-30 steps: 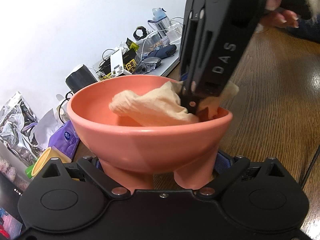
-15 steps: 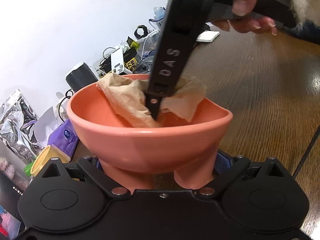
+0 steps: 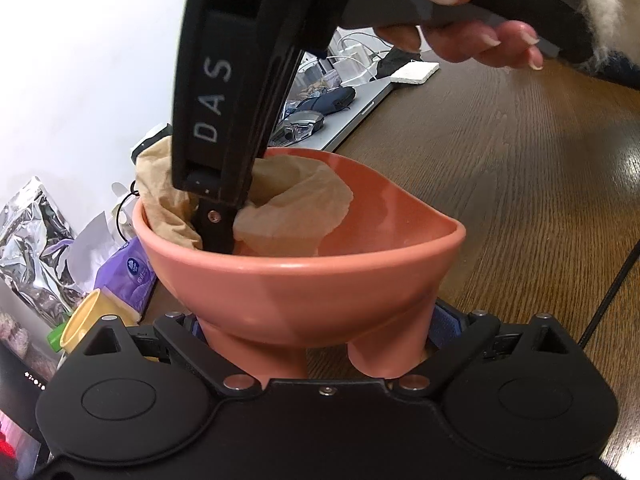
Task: Clean bowl
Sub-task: 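Wipe the cloth along the bowl's inner wall with the right tool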
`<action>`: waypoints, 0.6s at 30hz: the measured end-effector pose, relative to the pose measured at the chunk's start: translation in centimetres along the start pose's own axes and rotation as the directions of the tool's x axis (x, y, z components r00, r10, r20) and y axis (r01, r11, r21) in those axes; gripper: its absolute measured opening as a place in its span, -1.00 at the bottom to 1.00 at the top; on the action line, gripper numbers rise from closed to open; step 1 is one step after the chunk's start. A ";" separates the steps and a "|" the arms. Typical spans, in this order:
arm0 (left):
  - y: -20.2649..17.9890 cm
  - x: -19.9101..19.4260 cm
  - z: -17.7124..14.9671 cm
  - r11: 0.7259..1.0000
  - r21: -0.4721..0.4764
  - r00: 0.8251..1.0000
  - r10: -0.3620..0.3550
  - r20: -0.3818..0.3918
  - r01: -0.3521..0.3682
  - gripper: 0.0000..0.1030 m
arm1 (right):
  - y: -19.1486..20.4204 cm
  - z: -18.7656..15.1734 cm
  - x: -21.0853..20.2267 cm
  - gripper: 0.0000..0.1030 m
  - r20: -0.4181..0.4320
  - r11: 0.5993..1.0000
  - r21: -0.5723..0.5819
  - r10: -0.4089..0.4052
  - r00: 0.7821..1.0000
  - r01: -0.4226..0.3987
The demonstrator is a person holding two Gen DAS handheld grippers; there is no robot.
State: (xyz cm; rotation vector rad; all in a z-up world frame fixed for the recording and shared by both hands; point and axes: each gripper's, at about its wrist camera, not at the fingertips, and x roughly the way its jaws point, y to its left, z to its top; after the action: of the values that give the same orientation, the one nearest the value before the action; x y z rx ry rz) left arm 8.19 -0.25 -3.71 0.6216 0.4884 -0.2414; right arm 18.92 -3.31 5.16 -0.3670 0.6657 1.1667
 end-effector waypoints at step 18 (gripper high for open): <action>0.0 0.2 -0.3 1.000 -0.001 1.000 -0.003 0.001 0.003 0.87 | 2.3 -1.5 -1.8 -0.84 -0.028 0.995 -0.004 0.100 0.995 -0.100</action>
State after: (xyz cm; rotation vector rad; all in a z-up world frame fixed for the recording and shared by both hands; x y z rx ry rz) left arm 8.29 -0.13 -4.06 0.6196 0.4884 -0.2442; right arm 15.93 -4.69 5.35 -0.3585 0.7124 1.2602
